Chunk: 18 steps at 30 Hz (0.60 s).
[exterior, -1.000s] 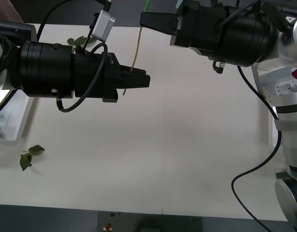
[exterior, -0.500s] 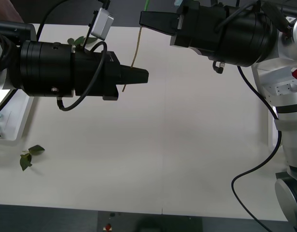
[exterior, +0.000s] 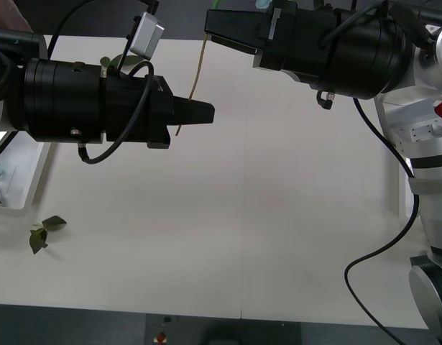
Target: Put the red flowers into the right box and the blue flowers into the left box
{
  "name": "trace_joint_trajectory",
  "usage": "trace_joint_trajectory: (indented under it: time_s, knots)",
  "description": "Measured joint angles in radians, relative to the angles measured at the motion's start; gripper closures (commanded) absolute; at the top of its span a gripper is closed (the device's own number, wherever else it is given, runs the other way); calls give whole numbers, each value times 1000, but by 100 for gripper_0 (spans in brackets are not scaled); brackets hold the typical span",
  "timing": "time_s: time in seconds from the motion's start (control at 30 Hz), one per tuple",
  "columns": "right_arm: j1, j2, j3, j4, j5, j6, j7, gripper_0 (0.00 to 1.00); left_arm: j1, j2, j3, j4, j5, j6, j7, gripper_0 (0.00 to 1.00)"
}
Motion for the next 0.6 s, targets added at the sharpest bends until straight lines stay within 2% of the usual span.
trace_joint_trajectory:
  time_s: [0.2,0.4,0.6]
  knots:
    - [0,0,0,0,0,0,0,0,3,104,63,40,0,54,2,100]
    - [0,0,0,0,0,0,0,0,71,122,310,157,-10,237,3,100]
    - [7,0,0,2,1,0,0,0,188,163,507,237,-45,277,3,100]
